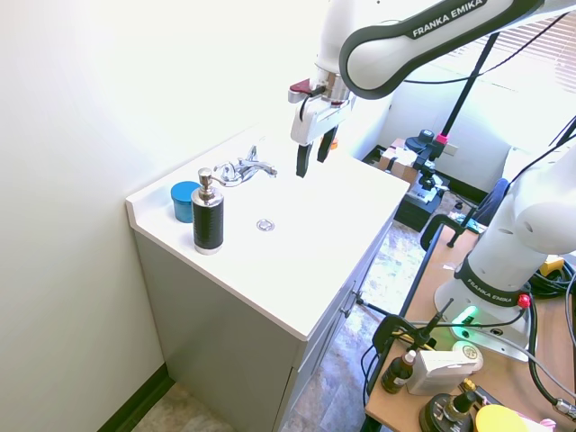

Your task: Turn on the cold water

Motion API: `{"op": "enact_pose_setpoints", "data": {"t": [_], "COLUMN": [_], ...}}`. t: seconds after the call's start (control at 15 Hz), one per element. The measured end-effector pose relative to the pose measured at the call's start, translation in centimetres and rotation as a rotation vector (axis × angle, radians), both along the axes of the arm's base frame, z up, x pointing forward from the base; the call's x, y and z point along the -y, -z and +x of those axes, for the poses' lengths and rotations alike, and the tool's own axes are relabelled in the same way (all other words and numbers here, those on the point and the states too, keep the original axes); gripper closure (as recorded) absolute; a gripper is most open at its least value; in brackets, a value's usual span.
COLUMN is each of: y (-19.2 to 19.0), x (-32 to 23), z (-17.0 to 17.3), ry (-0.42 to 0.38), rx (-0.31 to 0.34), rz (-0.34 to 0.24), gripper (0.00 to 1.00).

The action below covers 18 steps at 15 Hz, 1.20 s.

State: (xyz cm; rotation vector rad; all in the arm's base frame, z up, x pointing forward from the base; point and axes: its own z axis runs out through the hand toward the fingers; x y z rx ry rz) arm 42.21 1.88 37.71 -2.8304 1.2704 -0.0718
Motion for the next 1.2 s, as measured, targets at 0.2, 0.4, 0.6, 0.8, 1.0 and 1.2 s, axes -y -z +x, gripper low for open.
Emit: {"op": "enact_pose_setpoints", "data": {"t": [0.2, 0.4, 0.6, 0.8, 1.0, 1.2], "y": [0.2, 0.5, 0.9, 2.1, 3.1, 4.4], "x": [0.2, 1.2, 3.4, 5.3, 6.9, 7.6], "z": [0.3, 3.2, 7.7, 12.3, 15.9, 17.6], "ry": [0.025, 0.149, 0.261, 0.339, 0.367, 0.373], "rx": [0.014, 0.134, 0.237, 0.282, 0.298, 0.290], "rz": [-0.032, -0.102, -0.166, -0.212, -0.233, -0.250], "gripper": [0.00, 0.00, 0.00, 0.00, 0.00, 0.00]}}
